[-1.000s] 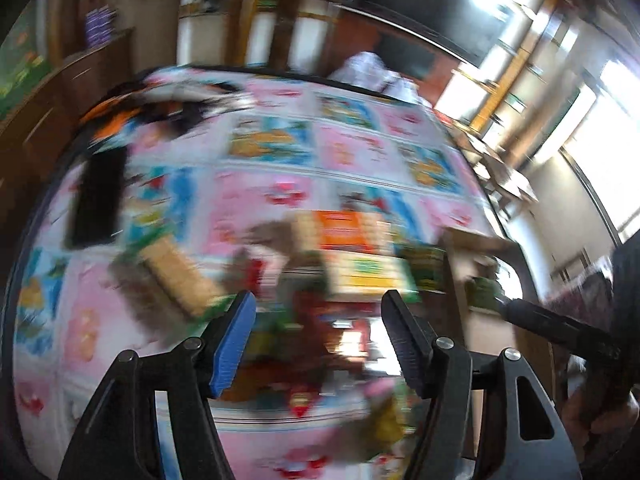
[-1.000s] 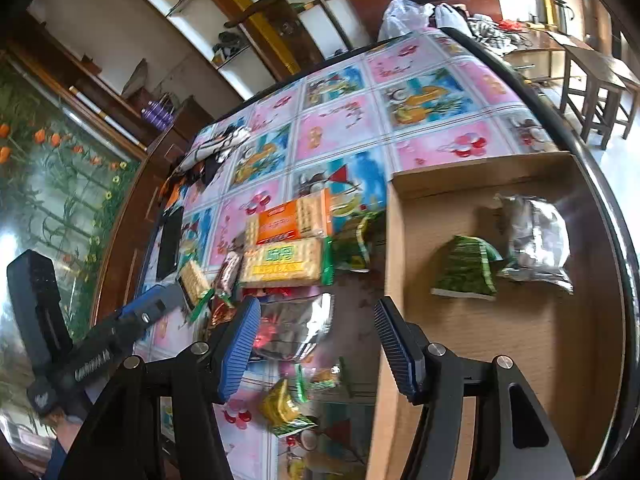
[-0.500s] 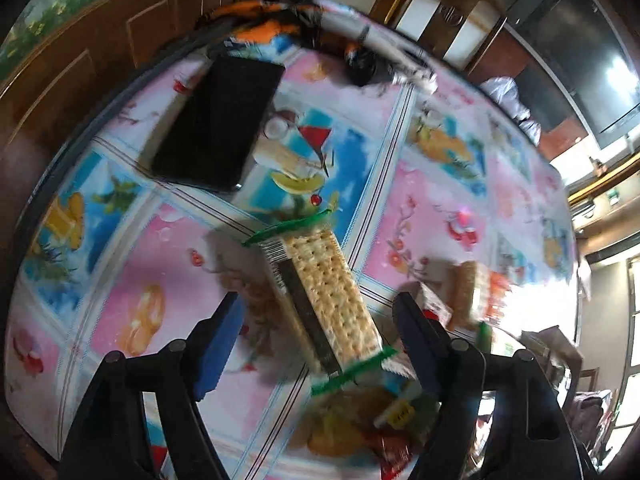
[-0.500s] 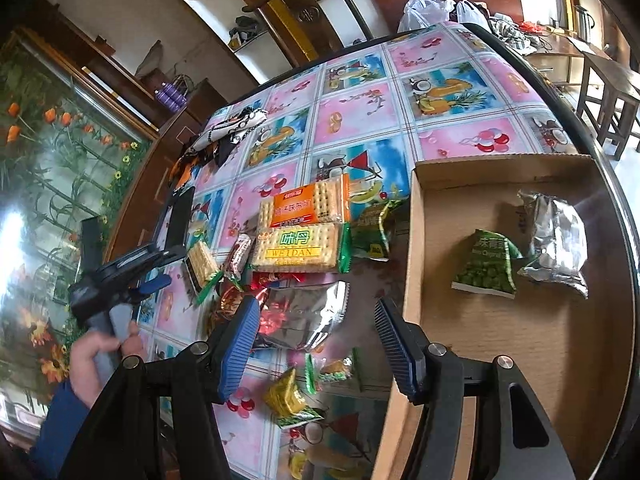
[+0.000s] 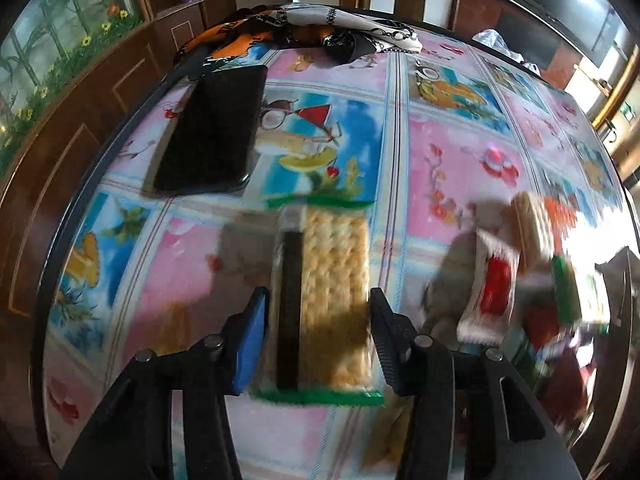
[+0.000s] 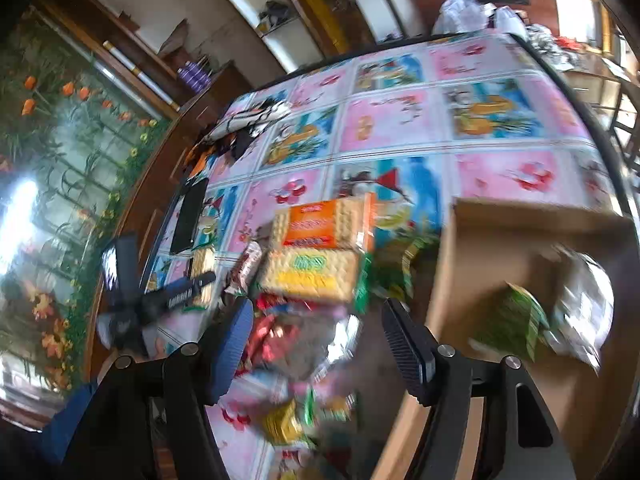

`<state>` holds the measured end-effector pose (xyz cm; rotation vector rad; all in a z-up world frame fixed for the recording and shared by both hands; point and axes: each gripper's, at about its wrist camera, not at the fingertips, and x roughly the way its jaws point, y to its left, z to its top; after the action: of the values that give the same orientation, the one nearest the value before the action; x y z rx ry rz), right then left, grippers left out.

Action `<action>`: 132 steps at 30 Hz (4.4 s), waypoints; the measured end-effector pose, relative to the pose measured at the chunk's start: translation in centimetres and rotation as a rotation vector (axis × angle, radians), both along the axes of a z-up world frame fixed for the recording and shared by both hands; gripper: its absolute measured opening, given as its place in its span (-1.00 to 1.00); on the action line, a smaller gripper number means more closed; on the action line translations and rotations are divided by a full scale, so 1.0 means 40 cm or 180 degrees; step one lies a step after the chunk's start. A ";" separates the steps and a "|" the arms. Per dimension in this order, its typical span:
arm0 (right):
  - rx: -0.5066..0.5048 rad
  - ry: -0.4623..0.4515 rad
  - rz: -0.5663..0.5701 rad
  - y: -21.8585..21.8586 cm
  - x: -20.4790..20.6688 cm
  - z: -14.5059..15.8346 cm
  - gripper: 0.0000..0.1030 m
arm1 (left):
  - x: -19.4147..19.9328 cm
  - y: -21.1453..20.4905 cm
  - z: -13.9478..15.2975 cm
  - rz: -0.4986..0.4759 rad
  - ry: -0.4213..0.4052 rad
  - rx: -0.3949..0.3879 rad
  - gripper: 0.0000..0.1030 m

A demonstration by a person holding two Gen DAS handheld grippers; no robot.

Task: Organize snacks
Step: 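Grasp the WEIDAN cracker pack with the left gripper while the right grasps another, then carry both cracker packs into the box and release them side by side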

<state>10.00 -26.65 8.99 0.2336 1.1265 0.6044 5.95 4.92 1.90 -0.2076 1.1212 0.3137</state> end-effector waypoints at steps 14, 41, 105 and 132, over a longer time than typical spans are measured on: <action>0.0026 0.0701 0.0303 0.140 0.173 -0.177 0.50 | -0.082 0.014 0.003 -0.0028 0.0046 -0.0055 -0.06; -0.0911 -0.0023 0.0944 0.248 0.053 -0.158 -0.03 | -0.094 0.022 0.004 -0.0255 -0.0179 -0.0080 -0.11; -0.0237 -0.0103 -0.0806 -0.172 -0.252 -0.013 -0.03 | -0.131 -0.455 0.234 -0.1809 -0.0820 -0.0001 -0.11; -0.0420 0.0195 -0.1479 -0.426 -0.291 -0.071 -0.03 | -0.162 -0.843 0.126 -0.3001 -0.0417 -0.0357 -0.11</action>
<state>-1.63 -43.71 6.14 0.3879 1.1176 0.1111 -0.51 -28.79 6.95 0.2095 0.9945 -0.5937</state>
